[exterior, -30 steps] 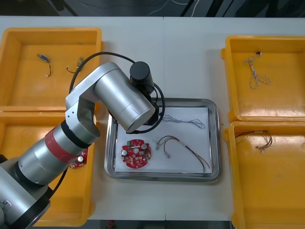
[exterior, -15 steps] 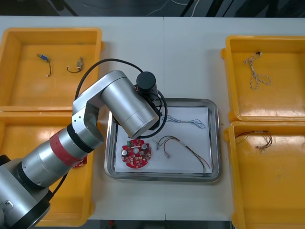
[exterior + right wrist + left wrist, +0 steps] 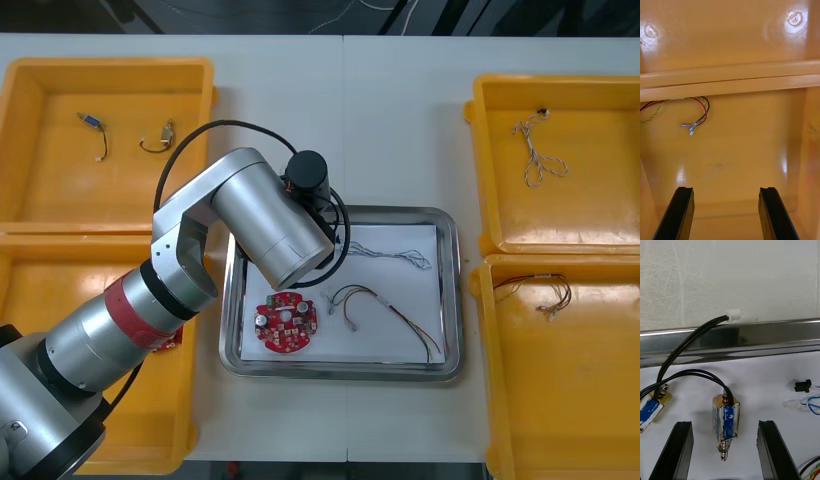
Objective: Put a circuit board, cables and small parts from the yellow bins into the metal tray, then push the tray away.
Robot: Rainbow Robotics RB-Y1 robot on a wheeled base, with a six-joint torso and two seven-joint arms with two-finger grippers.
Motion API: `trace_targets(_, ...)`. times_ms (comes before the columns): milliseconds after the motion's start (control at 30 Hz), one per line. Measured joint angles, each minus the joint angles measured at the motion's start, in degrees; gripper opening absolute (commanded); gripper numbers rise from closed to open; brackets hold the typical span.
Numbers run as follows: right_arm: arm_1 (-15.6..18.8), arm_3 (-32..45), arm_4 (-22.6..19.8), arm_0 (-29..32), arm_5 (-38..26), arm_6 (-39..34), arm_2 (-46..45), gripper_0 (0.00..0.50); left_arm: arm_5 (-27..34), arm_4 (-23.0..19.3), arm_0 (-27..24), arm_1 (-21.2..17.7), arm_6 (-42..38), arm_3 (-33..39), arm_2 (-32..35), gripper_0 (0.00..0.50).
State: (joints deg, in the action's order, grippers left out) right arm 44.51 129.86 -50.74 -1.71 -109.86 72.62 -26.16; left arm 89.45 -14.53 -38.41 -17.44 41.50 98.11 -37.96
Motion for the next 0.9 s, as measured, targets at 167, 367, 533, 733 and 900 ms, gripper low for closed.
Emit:
trace_targets(167,0.0,0.0,0.0,0.0,0.0,0.0,0.0,0.500,0.0,0.6,0.0,0.0,-0.8,0.0,0.0,0.500)
trace_targets(367,0.0,0.0,0.0,0.0,0.0,0.0,0.0,0.500,2.5,1.4,0.0,0.0,-0.8,0.8,0.0,0.500)
trace_targets(533,0.0,0.0,0.0,0.0,0.0,0.0,0.0,0.500,7.8,1.3,0.0,0.0,-0.8,4.5,0.7,0.500)
trace_targets(733,0.0,0.0,0.0,0.0,0.0,0.0,0.0,0.500,12.3,-2.5,0.0,-0.1,-0.8,9.7,5.6,0.500)
trace_targets(900,0.0,0.0,-0.1,0.0,0.0,0.0,0.0,0.500,15.4,-5.6,0.0,-1.4,-0.8,13.4,10.2,0.500)
